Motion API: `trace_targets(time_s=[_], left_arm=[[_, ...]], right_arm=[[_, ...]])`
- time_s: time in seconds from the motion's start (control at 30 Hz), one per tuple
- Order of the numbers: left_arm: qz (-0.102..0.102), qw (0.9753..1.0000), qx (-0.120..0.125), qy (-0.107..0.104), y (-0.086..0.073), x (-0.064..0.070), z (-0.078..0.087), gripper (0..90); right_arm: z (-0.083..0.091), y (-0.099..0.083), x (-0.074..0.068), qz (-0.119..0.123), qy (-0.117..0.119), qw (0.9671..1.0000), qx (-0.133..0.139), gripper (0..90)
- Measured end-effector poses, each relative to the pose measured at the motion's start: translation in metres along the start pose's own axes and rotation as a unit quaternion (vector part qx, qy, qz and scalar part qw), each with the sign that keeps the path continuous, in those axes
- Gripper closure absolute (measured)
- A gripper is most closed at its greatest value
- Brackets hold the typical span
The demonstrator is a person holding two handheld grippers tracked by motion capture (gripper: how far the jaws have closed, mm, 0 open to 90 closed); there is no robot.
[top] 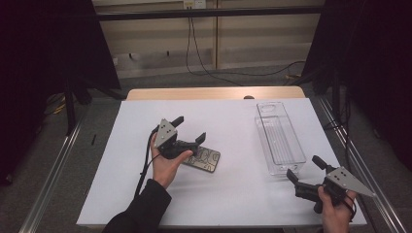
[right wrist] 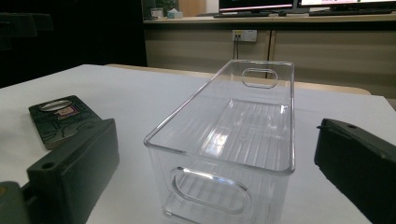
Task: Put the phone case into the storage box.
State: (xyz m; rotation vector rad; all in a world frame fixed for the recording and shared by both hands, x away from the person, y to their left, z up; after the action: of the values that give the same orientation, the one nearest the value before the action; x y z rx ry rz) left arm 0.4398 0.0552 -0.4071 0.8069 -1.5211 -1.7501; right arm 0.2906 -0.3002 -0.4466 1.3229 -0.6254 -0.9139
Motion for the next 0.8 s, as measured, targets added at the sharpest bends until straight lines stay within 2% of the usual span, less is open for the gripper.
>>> trace_targets(time_s=[0.17,0.2,0.27,0.47,0.5,0.57,0.63,0.67,0.8], left_arm=[[0.011,0.9999,0.003,-0.006,0.004,0.002,-0.010,5.8],[0.007,1.0000,0.002,-0.003,0.003,0.002,-0.011,6.2],[0.004,1.0000,0.002,-0.004,0.003,0.002,-0.013,12.3],[0.008,0.9999,0.007,0.003,-0.001,0.001,-0.022,18.9],[0.003,1.0000,0.005,0.000,-0.002,0.002,-0.023,22.9],[0.013,0.9998,0.006,-0.010,-0.004,0.004,-0.023,34.8],[0.016,0.9998,0.004,-0.012,-0.006,0.007,-0.022,38.1],[0.012,0.9998,0.001,-0.018,-0.007,0.009,-0.022,45.8],[0.002,0.9997,0.002,-0.024,-0.006,0.013,-0.021,53.1]], right_arm=[[0.000,0.000,0.000,0.000,0.000,1.0000,0.000,0.0],[0.000,0.000,0.000,0.000,0.000,1.0000,0.000,0.0],[0.000,0.000,0.000,0.000,0.000,1.0000,-0.001,0.0],[0.000,0.000,0.000,0.000,-0.001,1.0000,-0.001,0.0],[0.000,0.000,0.000,0.000,0.000,1.0000,-0.002,0.0],[0.001,0.000,0.000,0.000,-0.001,1.0000,0.000,0.0],[0.001,0.000,0.000,0.000,-0.001,1.0000,0.001,0.0],[0.001,-0.001,0.000,0.000,0.000,1.0000,0.000,0.0],[0.001,0.000,0.000,0.000,0.000,1.0000,0.000,0.0]])
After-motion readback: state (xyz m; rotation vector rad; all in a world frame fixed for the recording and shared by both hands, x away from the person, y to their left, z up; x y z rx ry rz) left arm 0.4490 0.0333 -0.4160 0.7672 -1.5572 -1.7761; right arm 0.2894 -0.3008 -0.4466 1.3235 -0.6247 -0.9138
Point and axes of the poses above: each handheld gripper's, and its own axes: z roughly backward along the jaws, y roughly out of its top, x roughly to its right, the point moved 6 cm from there along -z, roughly forward along the jaws, and after that the axes turned 12 degrees about y, right-handed, at the moved point
